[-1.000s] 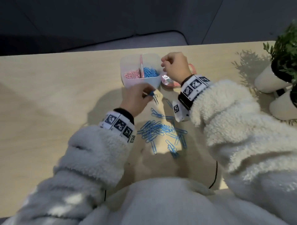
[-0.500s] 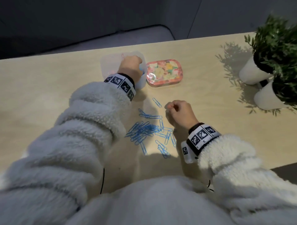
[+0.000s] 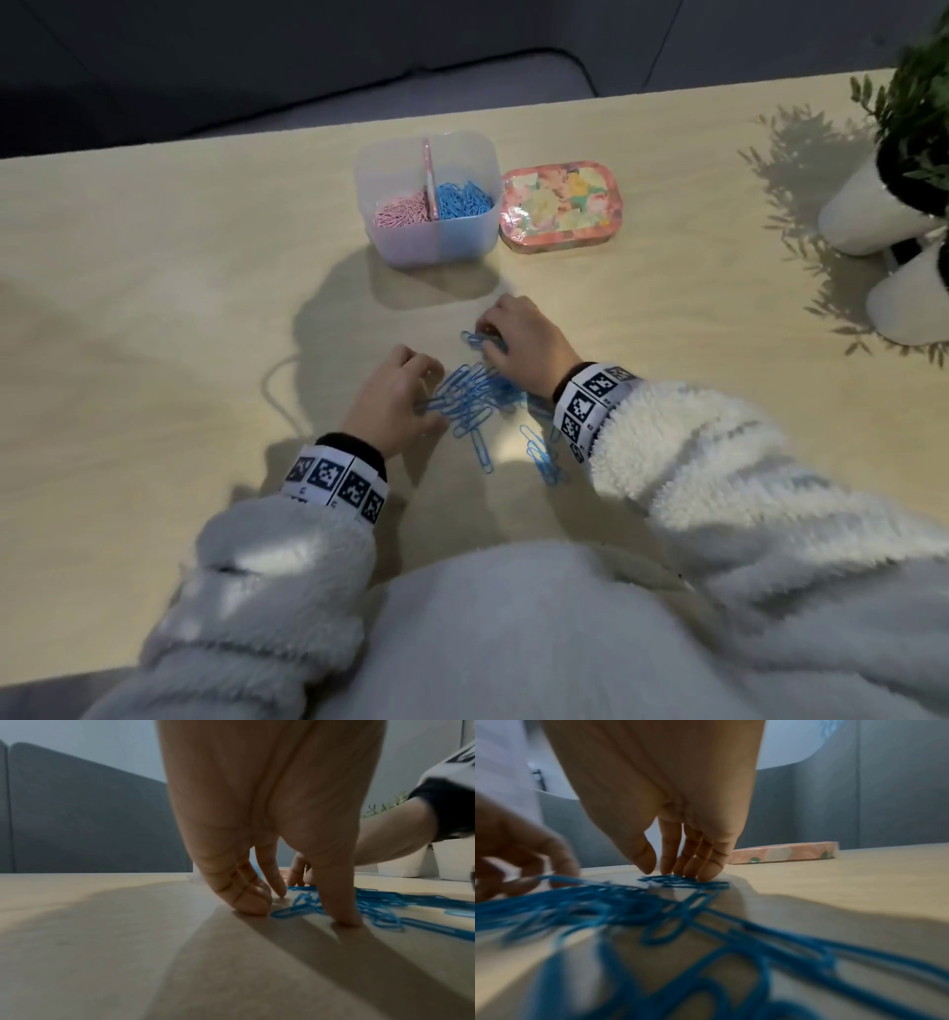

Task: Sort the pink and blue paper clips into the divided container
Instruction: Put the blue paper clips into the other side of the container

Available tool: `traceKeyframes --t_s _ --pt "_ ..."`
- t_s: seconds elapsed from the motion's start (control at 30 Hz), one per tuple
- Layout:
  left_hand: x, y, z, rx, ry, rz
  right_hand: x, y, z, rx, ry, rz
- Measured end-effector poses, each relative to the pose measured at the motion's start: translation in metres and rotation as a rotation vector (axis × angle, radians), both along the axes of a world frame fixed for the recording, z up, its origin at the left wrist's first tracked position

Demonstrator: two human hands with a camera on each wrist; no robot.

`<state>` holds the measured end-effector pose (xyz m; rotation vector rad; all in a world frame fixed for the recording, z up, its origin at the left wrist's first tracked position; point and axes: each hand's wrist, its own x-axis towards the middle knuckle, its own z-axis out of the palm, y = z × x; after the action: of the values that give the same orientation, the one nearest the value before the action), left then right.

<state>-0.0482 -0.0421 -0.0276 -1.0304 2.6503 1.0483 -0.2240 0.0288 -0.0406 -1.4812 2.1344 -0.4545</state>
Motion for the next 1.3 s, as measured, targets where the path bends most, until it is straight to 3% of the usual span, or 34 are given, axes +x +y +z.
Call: traceKeyframes --t_s 0.13,0.27,0.43,0.7,1.07,1.2,1.3 --pt "-0.009 0.006 -0.001 -0.011 0.040 0.011 0.018 0.020 -0.003 -0.009 0.010 0.158" --pt "-0.006 0.006 -0.002 -0.043 0.040 0.024 0.005 0.036 0.002 -0.032 -0.024 0.101" --pt "-0.010 0.014 -0.004 -0.155 0.009 -0.087 0.018 0.037 0.005 0.051 0.147 0.250" --pt "-0.016 0.007 -0.006 -0.142 -0.019 -0.023 0.028 0.026 0.003 0.081 0.202 0.236" --pt "-0.011 0.004 -0.007 -0.079 0.010 0.079 -0.004 0.021 0.025 -0.070 -0.227 -0.166" --pt "-0.009 0.003 -0.007 -0.078 0.013 0.075 -0.023 -0.009 0.048 -0.113 -0.380 -0.282" --pt "-0.008 0.002 -0.007 -0.064 -0.001 0.076 -0.041 -0.046 0.063 -0.152 -0.356 -0.347"
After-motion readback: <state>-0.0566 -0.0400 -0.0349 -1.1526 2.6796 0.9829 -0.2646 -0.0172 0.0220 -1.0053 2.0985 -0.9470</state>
